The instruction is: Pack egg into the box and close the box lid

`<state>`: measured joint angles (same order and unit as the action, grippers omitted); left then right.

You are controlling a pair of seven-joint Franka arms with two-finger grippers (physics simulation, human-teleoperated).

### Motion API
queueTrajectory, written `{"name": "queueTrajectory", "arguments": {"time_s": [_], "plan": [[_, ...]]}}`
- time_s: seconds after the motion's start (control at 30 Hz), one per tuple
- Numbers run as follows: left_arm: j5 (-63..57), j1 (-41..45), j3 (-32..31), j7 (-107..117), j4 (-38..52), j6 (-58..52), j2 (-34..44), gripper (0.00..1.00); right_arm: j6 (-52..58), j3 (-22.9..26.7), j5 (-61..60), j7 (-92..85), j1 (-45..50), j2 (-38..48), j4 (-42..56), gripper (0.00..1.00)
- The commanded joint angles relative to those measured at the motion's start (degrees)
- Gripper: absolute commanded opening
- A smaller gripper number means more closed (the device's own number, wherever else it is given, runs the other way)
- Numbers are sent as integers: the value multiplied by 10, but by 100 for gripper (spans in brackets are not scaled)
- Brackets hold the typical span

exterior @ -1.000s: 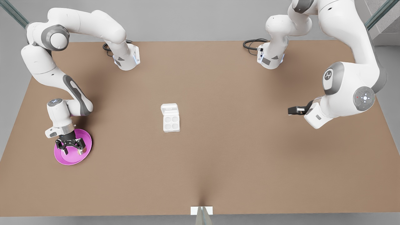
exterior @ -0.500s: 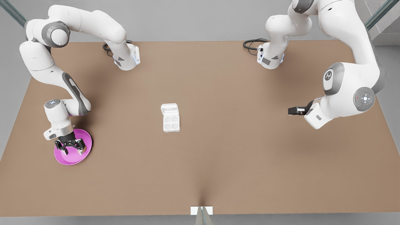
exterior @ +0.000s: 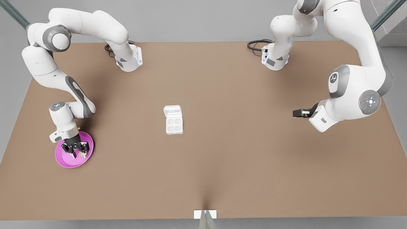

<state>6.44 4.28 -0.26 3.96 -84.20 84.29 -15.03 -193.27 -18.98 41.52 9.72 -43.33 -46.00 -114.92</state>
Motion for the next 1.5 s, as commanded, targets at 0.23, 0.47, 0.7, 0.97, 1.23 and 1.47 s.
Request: {"name": "queueTrajectory", "arguments": {"time_s": [0.23, 0.47, 0.7, 0.97, 1.23, 1.47], "plan": [[1, 0, 0, 1, 0, 0, 0, 100, -5, 0, 4, 0, -4, 7, -14, 63], [1, -1, 0, 0, 0, 0, -3, 100, -5, 0, 4, 2, -4, 6, -12, 54], [0, -1, 1, 0, 0, 0, -7, 100, 30, -2, 3, 3, -3, 24, -7, 54], [-1, -1, 1, 0, 0, 1, -7, 100, 823, -229, -209, 118, 54, 90, 307, 52], [-6, 0, 2, 0, 0, 0, -11, 100, 848, -315, -204, 389, 294, 98, 291, 53], [-6, 0, 2, 0, 0, 1, -16, 100, 744, -281, -152, 392, 352, 123, 176, 53]]}}
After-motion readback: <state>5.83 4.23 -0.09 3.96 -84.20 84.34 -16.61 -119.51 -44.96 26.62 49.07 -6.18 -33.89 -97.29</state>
